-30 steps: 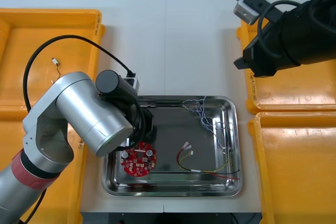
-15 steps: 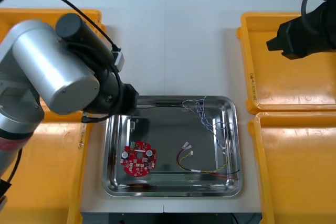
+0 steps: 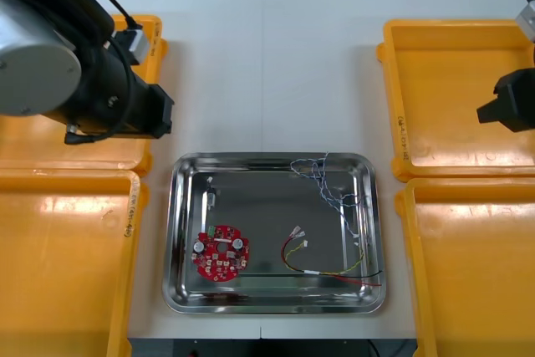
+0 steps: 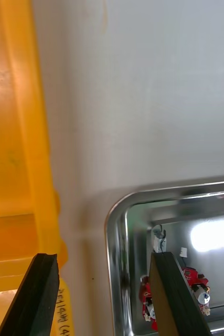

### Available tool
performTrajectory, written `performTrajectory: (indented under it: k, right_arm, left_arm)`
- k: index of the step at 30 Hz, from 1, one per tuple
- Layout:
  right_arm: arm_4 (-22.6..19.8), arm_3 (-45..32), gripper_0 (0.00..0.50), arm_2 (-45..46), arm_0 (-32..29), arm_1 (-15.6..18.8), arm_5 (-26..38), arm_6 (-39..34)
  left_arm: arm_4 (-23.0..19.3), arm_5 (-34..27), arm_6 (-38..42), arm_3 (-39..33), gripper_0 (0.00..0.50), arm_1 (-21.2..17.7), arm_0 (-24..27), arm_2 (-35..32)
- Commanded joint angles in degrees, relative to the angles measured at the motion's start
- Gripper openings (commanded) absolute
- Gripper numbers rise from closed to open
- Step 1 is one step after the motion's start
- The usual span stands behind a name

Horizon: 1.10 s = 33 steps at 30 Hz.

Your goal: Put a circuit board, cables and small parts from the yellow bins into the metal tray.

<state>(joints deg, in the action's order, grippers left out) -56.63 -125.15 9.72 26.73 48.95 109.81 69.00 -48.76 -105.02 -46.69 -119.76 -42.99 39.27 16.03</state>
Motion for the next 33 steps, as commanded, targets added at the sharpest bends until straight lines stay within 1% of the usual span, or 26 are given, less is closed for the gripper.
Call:
performTrajectory:
  k: [1, 4, 8, 11, 15, 19, 23, 25, 30, 33]
  right_arm:
    - [-1.82, 1.49, 0.5, 1.7, -2.73, 5.72, 0.19, -1.94]
    - [-1.9, 2.37, 0.5, 1.7, -4.14, 7.22, 0.19, -2.21]
    - [-0.58, 2.46, 0.5, 1.7, -6.42, 8.62, 0.19, -2.65]
    - [0.12, 2.81, 0.5, 1.7, -8.44, 9.06, 0.19, -2.91]
    - [0.47, 3.69, 0.5, 1.97, -11.43, 9.5, -0.83, -3.52]
    - [1.17, 4.22, 0.5, 2.85, -12.31, 9.5, -1.62, -4.14]
    - [-0.15, 6.24, 0.5, 4.25, -12.22, 9.68, -3.47, -7.13]
    - [-1.64, 7.38, 0.5, 4.87, -12.22, 9.94, -5.93, -8.71]
    - [-2.34, 8.44, 0.5, 5.57, -12.22, 11.08, -9.27, -8.8]
    - [-2.52, 8.61, 0.5, 5.92, -12.22, 11.08, -10.58, -8.53]
  left_arm:
    - [-4.24, -0.44, -2.36, 5.33, 0.5, -4.91, 5.29, -5.13]
    - [-4.85, -0.44, -4.2, 9.37, 0.5, -6.05, 6.61, -6.09]
    - [-3.71, -0.18, -5.43, 14.73, 0.5, -6.93, 8.02, -6.62]
    - [-2.57, 0.87, -5.79, 18.69, 0.5, -7.28, 8.98, -6.8]
    - [-2.3, 3.6, -5.7, 24.66, 0.5, -7.37, 10.12, -7.15]
    - [-1.25, 5.62, -5.61, 29.14, 0.5, -7.37, 10.56, -7.59]
    - [-0.46, 7.99, -5.26, 32.84, 0.5, -7.28, 10.65, -7.59]
    - [0.16, 8.96, -4.91, 34.68, 0.5, -7.19, 10.56, -7.59]
    - [0.6, 10.89, -4.29, 38.9, 0.5, -6.23, 10.56, -7.59]
    - [1.04, 11.95, -3.76, 41.1, 0.5, -5.35, 10.56, -7.68]
